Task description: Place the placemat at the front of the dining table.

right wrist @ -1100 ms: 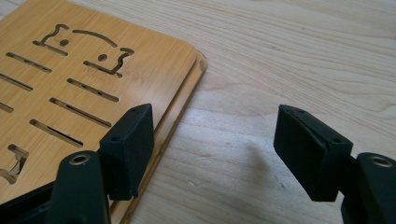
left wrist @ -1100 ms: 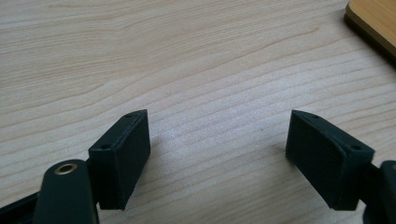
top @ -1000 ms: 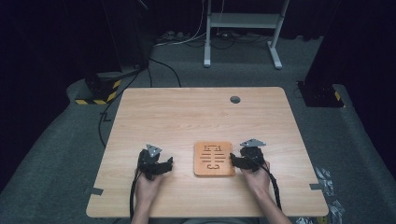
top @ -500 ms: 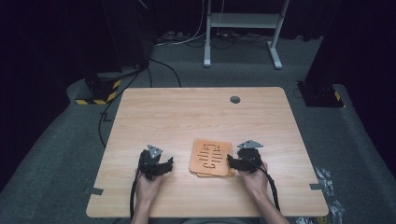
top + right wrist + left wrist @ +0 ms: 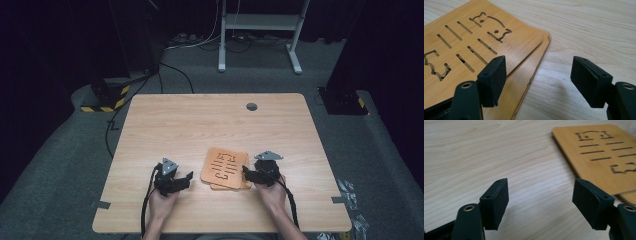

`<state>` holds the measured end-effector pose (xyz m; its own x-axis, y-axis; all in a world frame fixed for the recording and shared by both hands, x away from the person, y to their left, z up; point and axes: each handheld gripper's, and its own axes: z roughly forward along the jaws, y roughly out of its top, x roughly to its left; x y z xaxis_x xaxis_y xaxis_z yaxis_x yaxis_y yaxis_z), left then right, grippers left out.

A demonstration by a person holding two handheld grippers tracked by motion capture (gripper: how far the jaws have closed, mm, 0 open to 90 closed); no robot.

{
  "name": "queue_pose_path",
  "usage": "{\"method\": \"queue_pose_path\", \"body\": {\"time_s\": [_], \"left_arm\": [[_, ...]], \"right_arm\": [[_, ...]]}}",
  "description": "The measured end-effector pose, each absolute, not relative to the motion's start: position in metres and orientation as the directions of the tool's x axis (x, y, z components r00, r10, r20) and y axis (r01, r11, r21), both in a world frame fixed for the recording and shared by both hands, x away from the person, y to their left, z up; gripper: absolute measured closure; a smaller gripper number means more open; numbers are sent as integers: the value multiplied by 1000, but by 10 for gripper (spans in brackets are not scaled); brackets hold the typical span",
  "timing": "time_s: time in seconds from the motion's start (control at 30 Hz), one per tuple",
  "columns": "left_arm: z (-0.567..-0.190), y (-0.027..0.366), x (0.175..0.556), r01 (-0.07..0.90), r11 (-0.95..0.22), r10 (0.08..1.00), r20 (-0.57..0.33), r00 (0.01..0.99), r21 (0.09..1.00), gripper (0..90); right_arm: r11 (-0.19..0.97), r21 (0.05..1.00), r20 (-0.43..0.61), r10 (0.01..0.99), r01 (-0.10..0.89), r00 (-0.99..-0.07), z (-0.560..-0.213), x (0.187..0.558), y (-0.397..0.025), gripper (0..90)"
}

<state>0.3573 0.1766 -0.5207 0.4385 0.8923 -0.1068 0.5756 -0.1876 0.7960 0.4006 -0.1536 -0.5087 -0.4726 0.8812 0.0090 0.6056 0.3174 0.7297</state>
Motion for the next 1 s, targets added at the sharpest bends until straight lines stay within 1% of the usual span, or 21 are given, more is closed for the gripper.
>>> {"method": "queue_pose_path", "body": {"time_s": [0.13,0.17,0.27,0.37,0.47,0.5,0.67,0.73,0.77,0.83,1.0], "left_arm": [[-519,166,358,568,-186,888,-111,447,802,293],[-516,162,359,563,-196,880,-108,462,803,293],[-514,157,361,561,-195,874,-117,471,804,293],[-512,154,362,554,-206,871,-106,479,806,303],[-512,154,363,560,-202,871,-114,479,804,305],[-513,154,364,567,-187,873,-129,471,803,305],[-512,157,365,566,-179,883,-123,454,804,306],[-513,157,365,569,-171,886,-127,445,804,307],[-514,157,366,568,-172,887,-124,444,805,307],[-515,156,367,567,-163,889,-129,439,808,305],[-519,152,369,570,-170,889,-124,440,804,301]], "right_arm": [[290,736,36,886,612,-462,-511,402,-158,290],[281,739,43,888,613,-458,-513,402,-160,291],[272,740,48,891,615,-451,-516,404,-162,296],[268,738,60,888,619,-457,-519,405,-164,306],[269,740,63,885,616,-462,-520,406,-164,306],[272,744,57,884,610,-464,-521,406,-164,309],[270,752,68,876,602,-478,-523,409,-166,294],[251,744,97,877,620,-471,-523,412,-168,272],[230,737,119,882,636,-457,-523,413,-170,275],[215,739,116,893,639,-435,-523,413,-170,271],[218,739,110,895,638,-432,-523,412,-169,269]]}}
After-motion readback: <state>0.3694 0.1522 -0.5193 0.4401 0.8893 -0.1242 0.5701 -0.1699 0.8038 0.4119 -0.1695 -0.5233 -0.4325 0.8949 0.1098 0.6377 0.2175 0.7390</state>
